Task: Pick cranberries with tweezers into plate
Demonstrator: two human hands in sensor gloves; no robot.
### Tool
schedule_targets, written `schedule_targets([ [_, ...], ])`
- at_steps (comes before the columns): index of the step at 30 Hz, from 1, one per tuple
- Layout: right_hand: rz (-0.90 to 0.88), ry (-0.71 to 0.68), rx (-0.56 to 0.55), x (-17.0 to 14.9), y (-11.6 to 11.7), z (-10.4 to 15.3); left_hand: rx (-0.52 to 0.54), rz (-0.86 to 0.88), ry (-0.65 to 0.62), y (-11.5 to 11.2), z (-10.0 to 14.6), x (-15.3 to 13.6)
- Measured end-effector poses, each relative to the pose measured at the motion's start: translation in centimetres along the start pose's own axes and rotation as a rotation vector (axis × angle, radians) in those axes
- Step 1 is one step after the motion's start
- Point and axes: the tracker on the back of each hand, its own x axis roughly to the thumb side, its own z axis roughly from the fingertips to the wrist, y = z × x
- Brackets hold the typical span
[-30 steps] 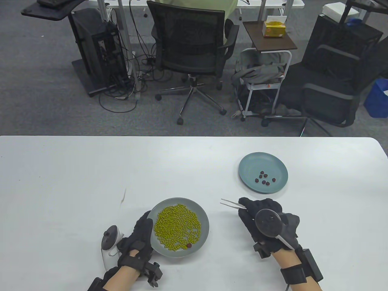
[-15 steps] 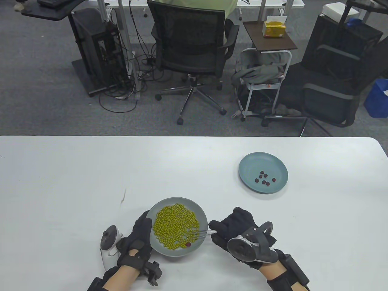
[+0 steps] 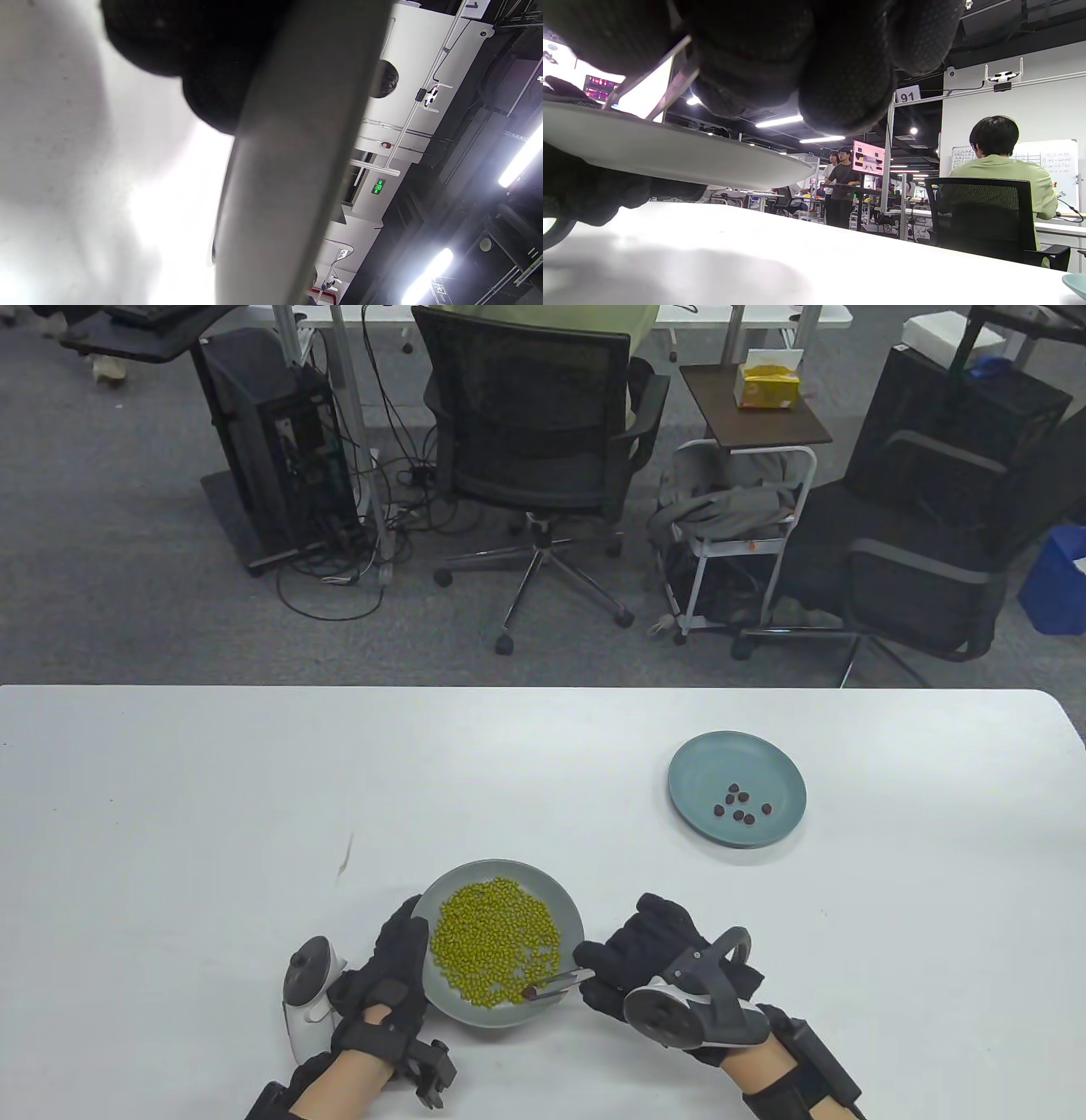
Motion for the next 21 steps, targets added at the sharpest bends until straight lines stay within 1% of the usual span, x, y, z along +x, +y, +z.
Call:
schedule_targets([
  [11,0.042,-0.033,-0.027,0.95,0.18,0.13,-0.004,-0.007,0.0,0.01,-0.04,-0.15],
  [21,-0.013,0.013,-0.041,0.2,0.24,0.19,-0.006,-0.003,0.004,-0.08,0.0,-0.2],
])
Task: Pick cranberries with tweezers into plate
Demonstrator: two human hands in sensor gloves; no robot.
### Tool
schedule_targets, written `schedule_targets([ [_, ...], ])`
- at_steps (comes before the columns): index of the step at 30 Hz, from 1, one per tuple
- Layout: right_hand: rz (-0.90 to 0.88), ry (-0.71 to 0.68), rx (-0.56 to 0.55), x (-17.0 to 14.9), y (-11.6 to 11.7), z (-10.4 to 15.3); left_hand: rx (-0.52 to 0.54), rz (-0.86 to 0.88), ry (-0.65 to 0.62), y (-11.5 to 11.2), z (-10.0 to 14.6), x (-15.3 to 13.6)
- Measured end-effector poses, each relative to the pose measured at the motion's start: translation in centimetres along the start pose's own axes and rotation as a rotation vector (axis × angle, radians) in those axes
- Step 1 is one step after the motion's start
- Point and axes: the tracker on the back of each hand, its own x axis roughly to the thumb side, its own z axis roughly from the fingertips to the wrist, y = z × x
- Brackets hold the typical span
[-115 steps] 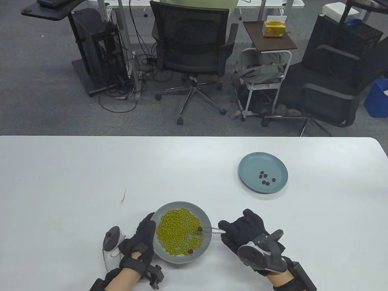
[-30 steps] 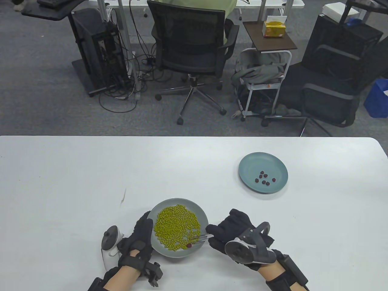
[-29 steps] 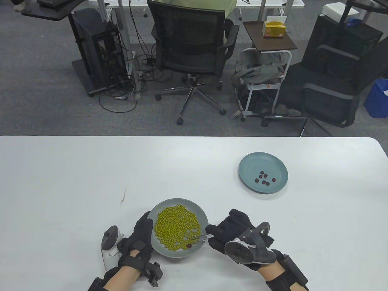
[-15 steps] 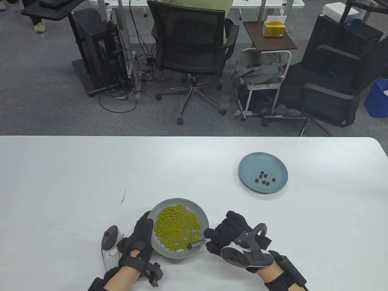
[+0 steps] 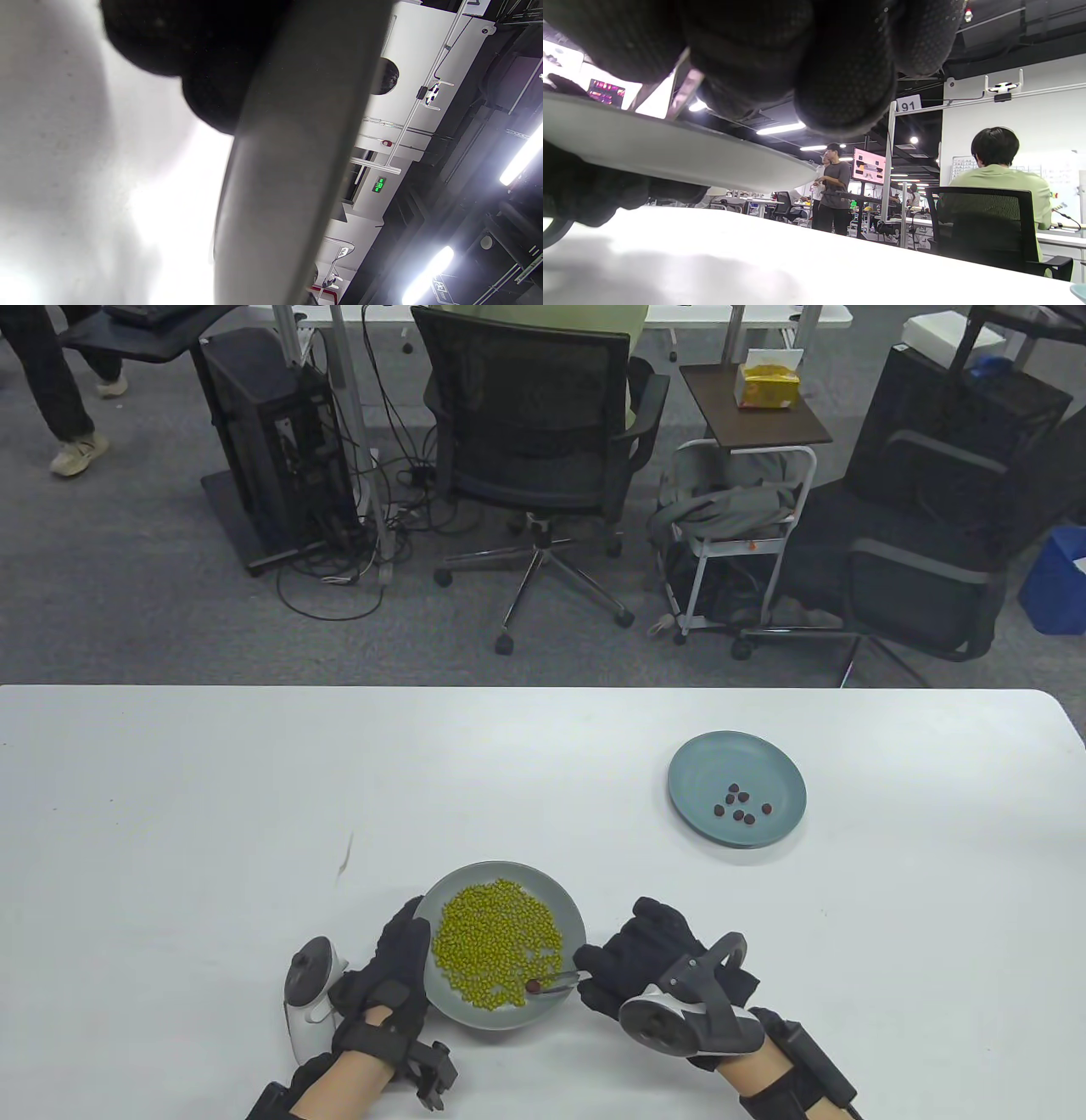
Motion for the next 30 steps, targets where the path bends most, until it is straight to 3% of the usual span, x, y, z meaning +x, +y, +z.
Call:
schedule_targets([
  [13,-0.066,0.154,-0.023,-3.6,-0.4,-0.2,-0.007,-0.005,0.012,-0.2,0.0,-0.2],
  [25,-0.012,0.252,-0.024,-6.0,-0.6,-0.3,-0.024,0.028,0.028,-0.6,0.1,-0.6],
  [30,0.043,0.376,-0.017,-8.9,-1.4,-1.2,-0.025,0.005,0.015,-0.6,0.1,-0.5],
])
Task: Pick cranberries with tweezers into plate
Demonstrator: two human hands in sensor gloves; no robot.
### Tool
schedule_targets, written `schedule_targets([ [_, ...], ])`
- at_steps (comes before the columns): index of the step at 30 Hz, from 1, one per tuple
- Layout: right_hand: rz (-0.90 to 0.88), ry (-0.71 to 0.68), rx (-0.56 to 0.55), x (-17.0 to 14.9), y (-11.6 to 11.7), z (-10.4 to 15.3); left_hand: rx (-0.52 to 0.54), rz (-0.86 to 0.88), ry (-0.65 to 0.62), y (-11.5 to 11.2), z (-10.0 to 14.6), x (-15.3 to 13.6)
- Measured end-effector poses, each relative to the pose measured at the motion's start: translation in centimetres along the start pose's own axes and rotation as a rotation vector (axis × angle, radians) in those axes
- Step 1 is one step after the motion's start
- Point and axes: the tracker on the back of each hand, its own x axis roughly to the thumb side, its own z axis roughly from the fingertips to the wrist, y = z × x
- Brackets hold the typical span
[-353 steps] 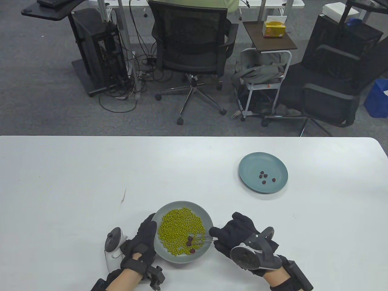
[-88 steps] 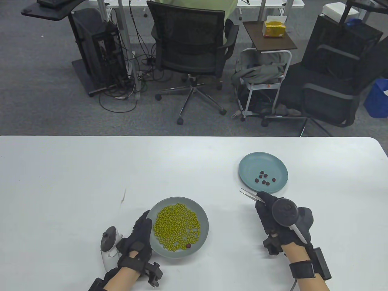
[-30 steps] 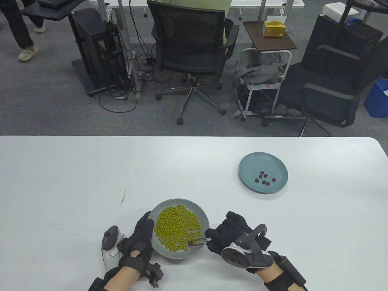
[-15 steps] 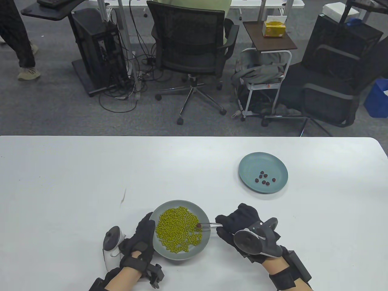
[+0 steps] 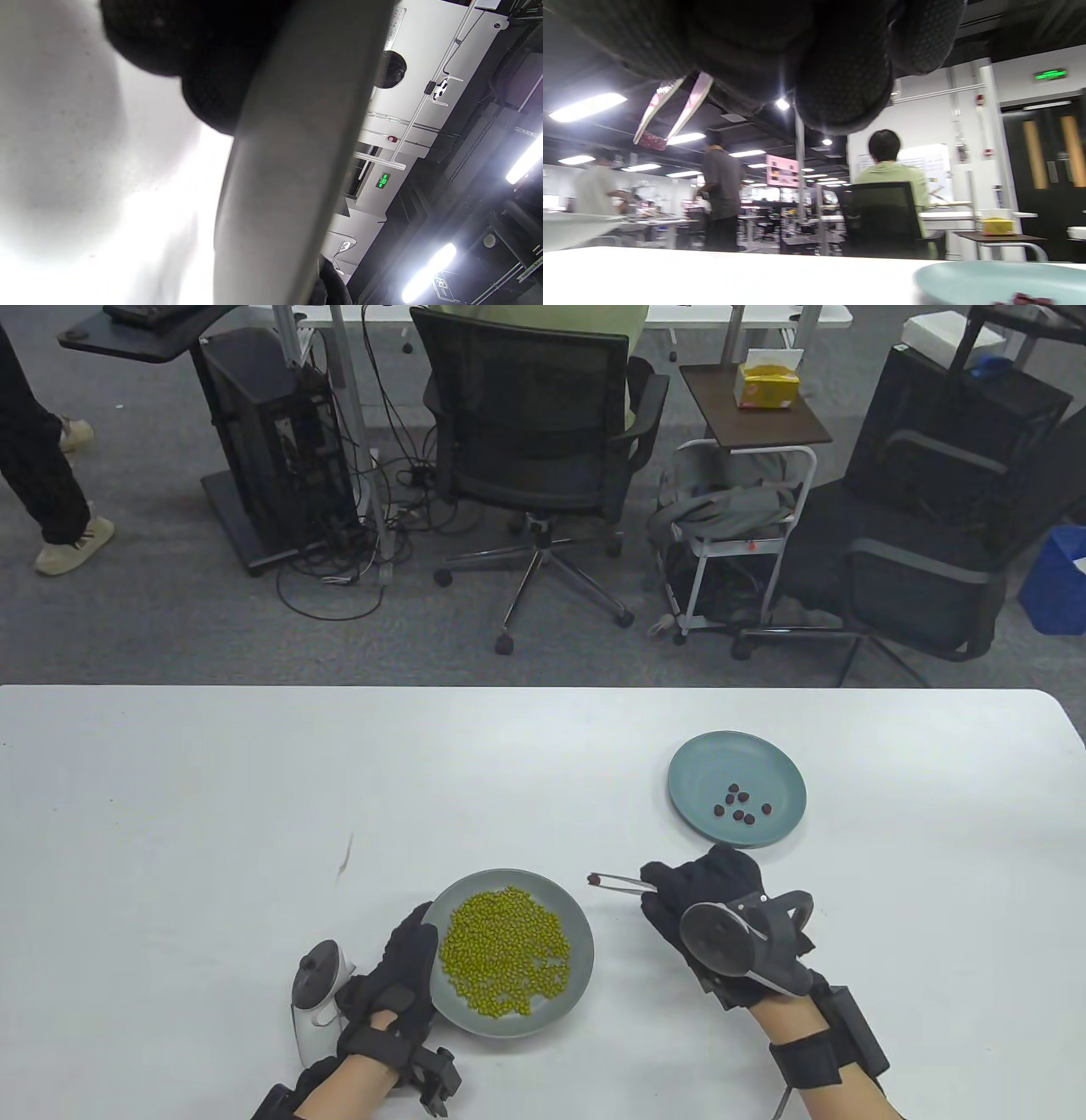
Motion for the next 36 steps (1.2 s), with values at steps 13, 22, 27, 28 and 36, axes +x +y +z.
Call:
schedule_targets([
  [13,0.189,0.535,0.205,-12.9,2.2,-2.8,-0.013,-0.001,-0.002,-0.2,0.0,0.0],
  [22,0.306,0.682,0.314,-15.7,5.2,-2.7,-0.022,-0.002,0.003,-0.4,0.0,-0.1],
  [27,0.386,0.669,0.31,-15.7,6.0,-3.0,-0.019,-0.001,0.004,-0.4,0.0,-0.1],
  [28,0.373,0.679,0.328,-15.8,6.3,-3.0,-0.019,-0.002,0.004,-0.4,0.0,-0.1],
  [36,0.346,0.716,0.302,-15.9,5.6,-2.7,-0.013,-0.001,-0.001,-0.2,0.0,0.0],
])
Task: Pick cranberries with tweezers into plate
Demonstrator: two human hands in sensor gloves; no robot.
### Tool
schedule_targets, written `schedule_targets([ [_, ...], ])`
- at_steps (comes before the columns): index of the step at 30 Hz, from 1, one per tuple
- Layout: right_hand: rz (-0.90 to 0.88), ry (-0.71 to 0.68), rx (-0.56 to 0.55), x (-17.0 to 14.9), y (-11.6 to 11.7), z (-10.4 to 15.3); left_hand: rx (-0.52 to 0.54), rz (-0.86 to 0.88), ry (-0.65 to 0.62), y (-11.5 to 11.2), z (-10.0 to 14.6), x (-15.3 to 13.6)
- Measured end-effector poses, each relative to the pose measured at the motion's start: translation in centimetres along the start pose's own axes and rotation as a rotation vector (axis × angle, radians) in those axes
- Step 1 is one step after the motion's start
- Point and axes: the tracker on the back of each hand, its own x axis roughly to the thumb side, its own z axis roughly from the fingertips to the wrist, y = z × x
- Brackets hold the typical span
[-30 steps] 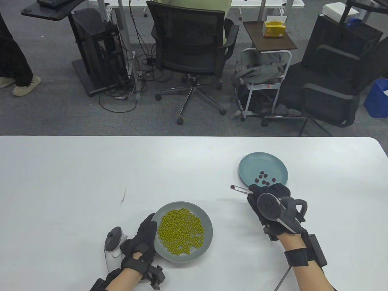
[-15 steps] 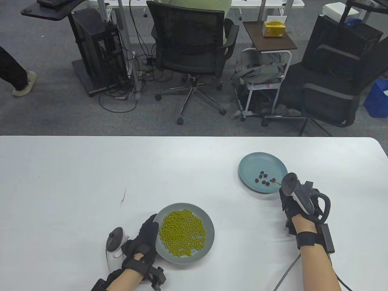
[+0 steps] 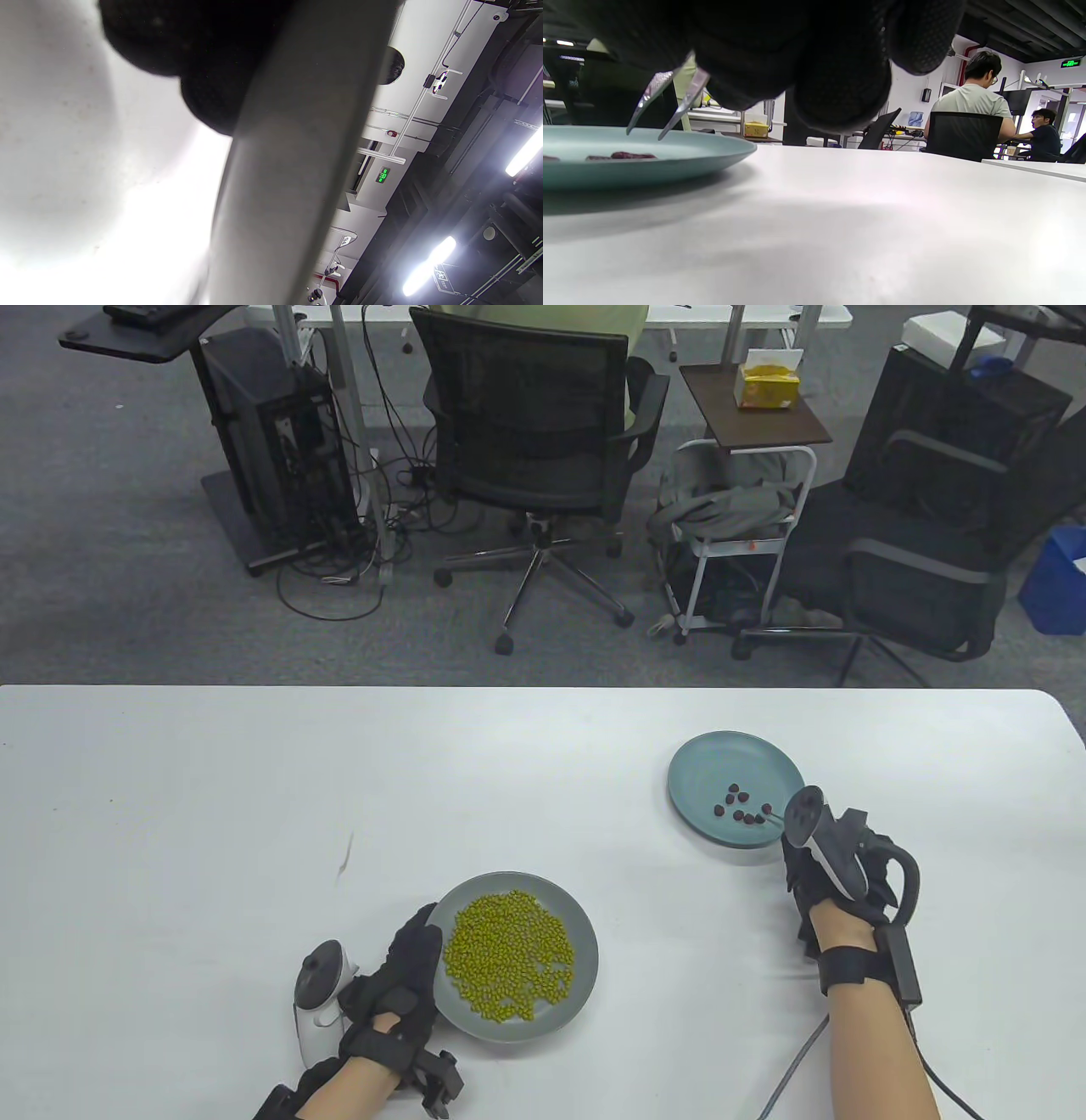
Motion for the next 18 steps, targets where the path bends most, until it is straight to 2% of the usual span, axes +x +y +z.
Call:
schedule_targets([
  [5,-0.169,-0.097,-0.093,-0.2,-2.3,2.5,0.01,-0.004,-0.019,0.2,0.0,0.4],
  [8,-0.282,-0.218,-0.136,0.2,-4.1,5.3,0.015,-0.008,-0.034,0.4,0.1,0.8],
  [12,-0.409,-0.396,-0.164,1.1,-6.1,10.4,0.017,-0.007,-0.047,0.6,0.1,1.1],
  [15,-0.463,-0.515,-0.175,1.8,-6.6,13.9,0.019,-0.021,-0.055,0.6,0.2,1.2],
  [18,-0.483,-0.6,-0.188,2.4,-5.9,16.6,0.021,-0.023,-0.054,0.7,0.1,1.1],
])
